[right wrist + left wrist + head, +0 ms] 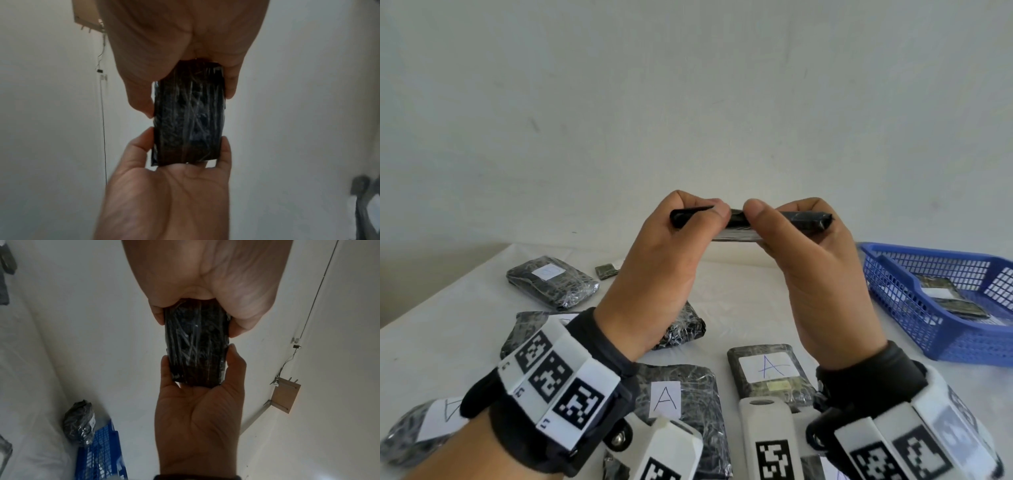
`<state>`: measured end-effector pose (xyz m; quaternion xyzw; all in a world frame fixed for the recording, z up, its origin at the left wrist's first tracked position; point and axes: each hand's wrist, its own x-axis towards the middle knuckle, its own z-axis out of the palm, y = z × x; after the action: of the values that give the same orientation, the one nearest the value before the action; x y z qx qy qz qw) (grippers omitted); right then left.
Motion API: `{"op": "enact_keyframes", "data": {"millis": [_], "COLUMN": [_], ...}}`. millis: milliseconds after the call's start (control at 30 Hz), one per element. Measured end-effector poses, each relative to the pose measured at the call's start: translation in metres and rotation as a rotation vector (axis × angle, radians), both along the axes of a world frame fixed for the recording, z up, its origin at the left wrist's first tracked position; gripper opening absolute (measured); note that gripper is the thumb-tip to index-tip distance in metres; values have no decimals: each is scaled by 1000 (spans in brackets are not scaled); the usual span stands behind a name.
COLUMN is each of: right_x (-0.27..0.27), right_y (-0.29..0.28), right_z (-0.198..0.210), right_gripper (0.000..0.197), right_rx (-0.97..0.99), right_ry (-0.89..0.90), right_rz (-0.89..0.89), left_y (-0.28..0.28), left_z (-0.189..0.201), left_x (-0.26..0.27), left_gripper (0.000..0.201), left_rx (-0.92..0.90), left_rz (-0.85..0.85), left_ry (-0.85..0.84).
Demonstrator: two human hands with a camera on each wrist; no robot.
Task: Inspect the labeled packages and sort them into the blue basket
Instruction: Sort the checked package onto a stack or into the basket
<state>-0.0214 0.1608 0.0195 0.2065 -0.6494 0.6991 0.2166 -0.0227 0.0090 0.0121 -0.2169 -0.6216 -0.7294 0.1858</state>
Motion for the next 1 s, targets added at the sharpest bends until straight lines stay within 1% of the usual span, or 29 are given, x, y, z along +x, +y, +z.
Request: {"op": "enact_keyframes", "data": {"millis": [100,167,233,333,433,533,600,667,733,767,833,900,967,1000], "right_x": [-1,-2,-2,-4,-5,-8,-10,-11,-12,-13,-13,-13,-13,-13], "right_y": [-1,-2,-2,1,5,10,11,12,12,11,11,12,12,12], "right_z": [-1,-2,-1,-2,-3,-2,-2,-1,-1,-1,-1,-2,-3,-3], "right_gripper": [53,40,27,28,21,17,22,27,23,25,31,37,34,32], "right_rx": [-1,-29,-36,-6,-55,-114,-138,-114,-108,-109,-107,-95,-53,-3], "right_ry": [-8,-35,-67,-88,-60,-78,-105,-117,-142,-152,-161,-178,-209,-218], "right_rz": [-8,19,45,55,151,186,213,201,207,225,250,239,207,169], "left_y": [-1,-3,-5,-8,-7,-7,-6,-7,-9,-10,-10,-10,-11,-13], "left_z": [-1,-2,-2,-2,-2,-3,-2,-3,-4,-5,-4,-4,-3,-4], "left_x": [-1,-3,-6,-9,-9,-9,-8,-9,-10,-11,-11,-10,-9,-10], "left_gripper": [29,27,30,37,30,31,35,41,45,49,56,59,59,61], "left_rx": [10,21,43,70,133,103,106,98,21,-10,-9,-21,-66,-93], "left_rz": [-9,-19,-50,-78,-123,-114,-139,-152,-113,-94,-91,-99,-83,-75], "left_ry": [2,-2,-8,-29,-69,-90,-91,-75,-58,-59,-78,-93,-105,-121]}}
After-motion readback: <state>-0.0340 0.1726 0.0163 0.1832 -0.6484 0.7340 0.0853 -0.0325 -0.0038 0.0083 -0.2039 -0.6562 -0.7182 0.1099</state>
